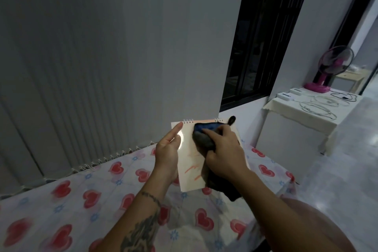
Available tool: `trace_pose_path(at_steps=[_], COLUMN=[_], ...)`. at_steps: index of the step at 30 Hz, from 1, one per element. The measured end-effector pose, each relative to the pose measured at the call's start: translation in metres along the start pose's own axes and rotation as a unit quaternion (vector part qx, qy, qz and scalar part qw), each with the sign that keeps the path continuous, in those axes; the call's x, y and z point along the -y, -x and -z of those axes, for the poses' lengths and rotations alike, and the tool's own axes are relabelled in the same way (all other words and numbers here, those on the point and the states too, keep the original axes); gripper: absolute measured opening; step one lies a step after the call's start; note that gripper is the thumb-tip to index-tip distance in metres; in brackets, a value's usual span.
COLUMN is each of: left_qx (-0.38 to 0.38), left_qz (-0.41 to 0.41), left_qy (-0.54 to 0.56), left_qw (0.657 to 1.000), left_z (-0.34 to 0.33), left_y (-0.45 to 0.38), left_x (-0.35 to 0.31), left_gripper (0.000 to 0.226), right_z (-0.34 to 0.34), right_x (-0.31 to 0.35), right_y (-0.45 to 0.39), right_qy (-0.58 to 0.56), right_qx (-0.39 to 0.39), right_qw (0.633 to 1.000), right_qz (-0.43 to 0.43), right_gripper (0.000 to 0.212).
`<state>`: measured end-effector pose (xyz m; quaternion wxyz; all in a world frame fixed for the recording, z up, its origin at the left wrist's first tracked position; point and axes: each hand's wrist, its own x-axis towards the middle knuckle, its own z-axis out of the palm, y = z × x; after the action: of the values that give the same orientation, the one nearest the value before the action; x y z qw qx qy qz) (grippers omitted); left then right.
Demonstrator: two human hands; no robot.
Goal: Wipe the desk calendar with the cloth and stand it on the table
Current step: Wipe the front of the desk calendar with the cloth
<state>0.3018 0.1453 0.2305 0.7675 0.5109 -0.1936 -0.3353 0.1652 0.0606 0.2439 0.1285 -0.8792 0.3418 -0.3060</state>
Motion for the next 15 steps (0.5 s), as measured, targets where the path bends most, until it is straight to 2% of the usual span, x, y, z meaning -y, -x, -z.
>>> trace_pose_path(at_steps=[4, 6, 8, 11, 13, 15], left_qx=[-0.027, -0.029, -0.028, -0.027, -0.019, -0.015], left_qz=[-0.023, -0.028, -0.032, -0.022, -0.019, -0.021], left_qy=[0.004, 0.012, 0.018, 0.020, 0.012, 0.010], left_qw=[0.999, 0.999, 0.999, 0.999, 1.000, 1.000], left_z=[0.004, 0.010, 0.013, 0.014, 0.010, 0.003], left_y=[-0.002, -0.004, -0.005, -0.004, -0.001, 0.003], left_x=[-0.009, -0.014, -0.017, -0.017, -0.016, -0.015], left_gripper=[0.040, 0.040, 0.039, 0.039, 0.040, 0.042], right_z=[-0.003, 0.000, 0.004, 0.006, 0.003, -0.003], right_x=[0.010, 0.002, -0.008, -0.014, -0.007, 0.006], right_y=[0.015, 0.025, 0.028, 0.018, 0.011, 0.013], right_qy=[0.000, -0.014, -0.029, -0.021, 0.003, 0.025], right_qx=[0.048, 0.069, 0.063, -0.002, -0.027, -0.033], right_qw=[0.993, 0.989, 0.992, 0.999, 1.000, 0.999], right_qz=[0.111, 0.131, 0.108, 0.034, -0.009, -0.010], right_gripper=[0.046, 0.041, 0.038, 0.041, 0.051, 0.061])
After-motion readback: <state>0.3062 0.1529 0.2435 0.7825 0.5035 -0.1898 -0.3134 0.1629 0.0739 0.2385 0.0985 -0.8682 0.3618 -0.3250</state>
